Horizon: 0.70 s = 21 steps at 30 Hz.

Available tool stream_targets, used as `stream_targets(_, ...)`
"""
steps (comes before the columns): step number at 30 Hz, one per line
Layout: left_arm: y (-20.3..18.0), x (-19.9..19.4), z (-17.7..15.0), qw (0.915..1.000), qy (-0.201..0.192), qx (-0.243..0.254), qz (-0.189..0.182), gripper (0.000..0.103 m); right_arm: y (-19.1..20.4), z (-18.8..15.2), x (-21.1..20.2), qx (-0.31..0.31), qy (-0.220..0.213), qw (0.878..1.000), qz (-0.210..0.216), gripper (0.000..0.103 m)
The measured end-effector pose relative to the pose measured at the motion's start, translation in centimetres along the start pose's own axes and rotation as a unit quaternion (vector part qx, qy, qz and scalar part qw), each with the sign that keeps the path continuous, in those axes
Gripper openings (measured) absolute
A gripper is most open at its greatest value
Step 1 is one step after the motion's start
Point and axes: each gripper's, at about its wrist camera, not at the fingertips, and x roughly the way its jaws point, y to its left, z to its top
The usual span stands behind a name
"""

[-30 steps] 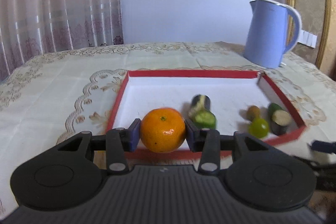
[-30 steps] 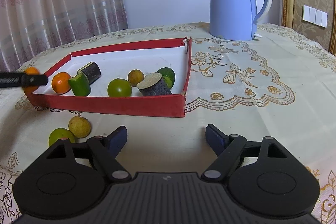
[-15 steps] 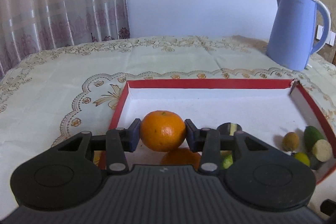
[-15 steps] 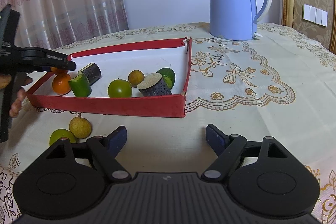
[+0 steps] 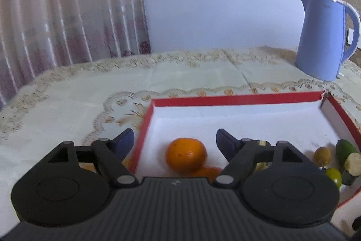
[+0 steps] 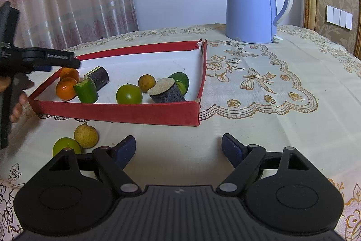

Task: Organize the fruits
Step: 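Lower the orange into the tray and open the left gripper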

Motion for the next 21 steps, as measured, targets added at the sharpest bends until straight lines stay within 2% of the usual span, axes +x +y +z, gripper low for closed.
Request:
stream_targets(4,0.3,-3.7,-0.7,0.9993,-0.011,0.0,-0.037,0.08,0.0,0.0,0.0,0.001,0.0,1.0,0.001,0.084)
stream_targets(8,-1.0,-8.3,-3.1,0.9956,-0.019,0.024,-0.089,0.085,0.0,0.0,0.0,0.003,0.0,1.0,0.002,0.084)
stream_targets(11,-2.1,-10.9,-4.9,0.9925,-0.029,0.039,-0.112,0.087,-0.1,0.0,0.1,0.007,-0.001,1.0,0.005,0.084)
stream_targets(17,-4.5,-12.3,-7.0,0.9877,-0.008,0.056,-0.146,0.087,-0.2,0.0,0.1,0.008,-0.002,1.0,0.006,0.084)
stream_targets(21,-5.7,-12.4,-7.8,0.9875,-0.004,0.068,-0.142,0.086,-0.1,0.0,0.0,0.004,-0.001,1.0,-0.006,0.084)
